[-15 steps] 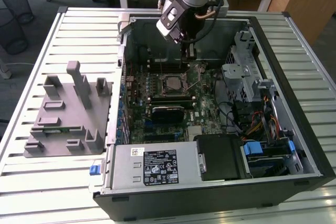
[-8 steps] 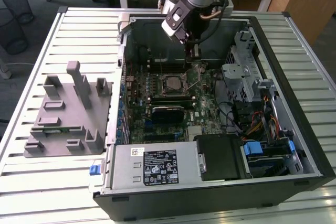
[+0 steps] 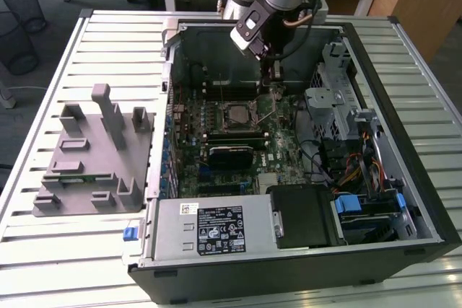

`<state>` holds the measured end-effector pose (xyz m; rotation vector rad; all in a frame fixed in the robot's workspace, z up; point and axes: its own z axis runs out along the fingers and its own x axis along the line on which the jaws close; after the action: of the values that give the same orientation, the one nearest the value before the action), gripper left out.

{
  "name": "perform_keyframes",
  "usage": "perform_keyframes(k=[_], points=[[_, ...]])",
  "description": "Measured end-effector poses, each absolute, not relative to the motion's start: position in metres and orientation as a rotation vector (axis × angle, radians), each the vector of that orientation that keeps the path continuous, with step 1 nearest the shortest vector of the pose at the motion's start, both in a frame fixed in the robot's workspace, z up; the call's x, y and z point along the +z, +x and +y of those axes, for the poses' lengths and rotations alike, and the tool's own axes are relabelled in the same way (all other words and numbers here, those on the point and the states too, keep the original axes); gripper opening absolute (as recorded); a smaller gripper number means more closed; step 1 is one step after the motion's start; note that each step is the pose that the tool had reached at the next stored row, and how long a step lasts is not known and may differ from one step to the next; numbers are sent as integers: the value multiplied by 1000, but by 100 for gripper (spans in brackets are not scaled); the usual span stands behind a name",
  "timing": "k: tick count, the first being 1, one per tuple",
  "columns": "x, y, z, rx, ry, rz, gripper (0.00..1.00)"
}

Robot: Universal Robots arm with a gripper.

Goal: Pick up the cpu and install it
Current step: 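Close the cpu cover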

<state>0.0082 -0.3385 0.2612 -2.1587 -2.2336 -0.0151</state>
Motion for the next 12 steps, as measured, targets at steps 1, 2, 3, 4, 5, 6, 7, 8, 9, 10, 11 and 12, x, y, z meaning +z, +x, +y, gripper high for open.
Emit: perform_keyframes(k=[1, 2, 3, 4, 5, 6, 7, 8, 9, 10, 11, 12], points=[[261, 10, -338, -15, -2159, -2234, 11], [261, 12, -338, -15, -2159, -2234, 11], [261, 14, -338, -15, -2159, -2234, 11], [261, 16, -338, -15, -2159, -2234, 11], [261, 17, -338, -15, -2159, -2234, 11], [261, 18, -338, -15, -2159, -2234, 11], [261, 19, -338, -15, -2159, -2234, 11], [261, 19, -338, -15, -2159, -2234, 11], [261, 20, -338, -15, -2159, -2234, 11], [261, 20, -338, -15, -2159, -2234, 11], [261, 20, -338, -15, -2159, -2234, 11], [261, 20, -338, -15, -2159, -2234, 11]])
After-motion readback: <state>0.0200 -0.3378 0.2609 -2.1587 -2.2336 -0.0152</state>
